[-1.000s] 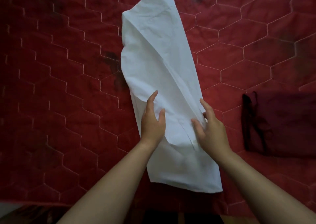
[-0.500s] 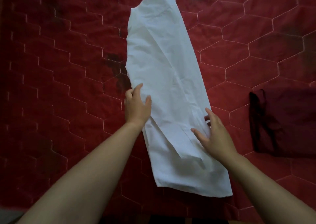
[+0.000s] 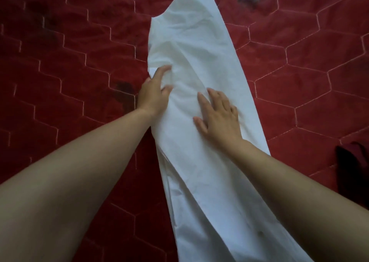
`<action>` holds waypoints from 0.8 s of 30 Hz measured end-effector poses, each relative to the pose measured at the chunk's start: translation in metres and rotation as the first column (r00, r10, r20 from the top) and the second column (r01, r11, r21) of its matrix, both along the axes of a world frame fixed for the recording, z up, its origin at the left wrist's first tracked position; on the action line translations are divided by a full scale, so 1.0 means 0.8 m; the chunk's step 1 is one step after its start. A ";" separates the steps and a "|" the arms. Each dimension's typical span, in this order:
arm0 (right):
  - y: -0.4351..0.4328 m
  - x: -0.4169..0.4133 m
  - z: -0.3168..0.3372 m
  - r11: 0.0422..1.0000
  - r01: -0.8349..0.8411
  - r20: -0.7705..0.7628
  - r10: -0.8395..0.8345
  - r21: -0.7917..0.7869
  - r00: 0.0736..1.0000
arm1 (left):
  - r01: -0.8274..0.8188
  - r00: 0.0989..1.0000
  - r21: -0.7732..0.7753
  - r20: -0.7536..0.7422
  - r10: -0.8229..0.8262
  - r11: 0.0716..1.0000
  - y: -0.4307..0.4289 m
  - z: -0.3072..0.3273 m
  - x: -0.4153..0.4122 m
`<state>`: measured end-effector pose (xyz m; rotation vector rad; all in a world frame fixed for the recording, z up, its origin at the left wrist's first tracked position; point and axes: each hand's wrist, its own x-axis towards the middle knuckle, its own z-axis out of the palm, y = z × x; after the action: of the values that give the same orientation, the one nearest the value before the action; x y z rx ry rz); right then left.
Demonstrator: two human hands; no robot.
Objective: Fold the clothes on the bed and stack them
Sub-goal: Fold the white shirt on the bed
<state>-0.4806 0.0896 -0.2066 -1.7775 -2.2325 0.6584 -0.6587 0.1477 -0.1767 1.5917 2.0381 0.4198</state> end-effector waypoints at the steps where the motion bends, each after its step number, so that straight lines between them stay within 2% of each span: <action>1: 0.011 -0.001 -0.003 1.000 0.007 0.001 -0.007 0.006 1.000 | 0.035 0.999 0.046 -0.026 -0.034 0.998 0.015 0.001 -0.002; 4: 0.063 0.003 0.001 0.999 0.041 -0.068 -0.041 0.008 0.997 | 0.020 0.994 0.175 -0.113 0.000 0.984 0.072 0.008 0.000; 7: 0.091 0.017 0.020 0.999 0.044 -0.178 -0.044 0.000 0.983 | -0.035 0.957 0.178 -0.276 0.084 0.983 0.090 0.023 0.009; 9: 0.075 0.031 0.033 0.998 0.064 -0.237 -0.065 -0.012 0.969 | 0.086 0.950 0.171 -0.310 -0.029 0.981 0.060 0.033 0.019; 11: 0.034 0.049 0.044 0.995 0.087 -0.269 -0.097 -0.049 0.958 | 0.176 0.963 0.170 -0.234 -0.133 0.970 0.003 0.040 0.035; 12: 0.008 0.060 0.049 0.991 0.099 -0.282 -0.119 -0.084 0.952 | 0.167 0.975 0.170 -0.172 -0.138 0.971 -0.032 0.042 0.043; 14: -0.049 0.083 0.059 0.978 0.117 -0.302 -0.165 -0.173 0.939 | 0.071 0.997 0.151 -0.049 -0.064 0.986 -0.106 0.048 0.060; 16: -0.106 0.106 0.069 0.958 0.135 -0.289 -0.208 -0.254 0.935 | -0.056 0.995 0.066 0.092 0.050 0.996 -0.176 0.056 0.080; 20: -0.197 0.138 0.092 0.920 0.165 -0.267 -0.269 -0.355 0.926 | -0.221 0.911 -0.202 0.308 0.276 0.954 -0.274 0.077 0.125; 24: -0.240 0.145 0.106 0.878 0.206 -0.336 -0.369 -0.433 0.866 | -0.239 0.809 -0.380 0.431 0.399 0.894 -0.316 0.081 0.158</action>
<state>-0.3645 -0.1028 -0.1219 -1.8703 -1.5851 1.3303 -0.5326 -0.1049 -0.1116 0.8290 1.8438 0.5405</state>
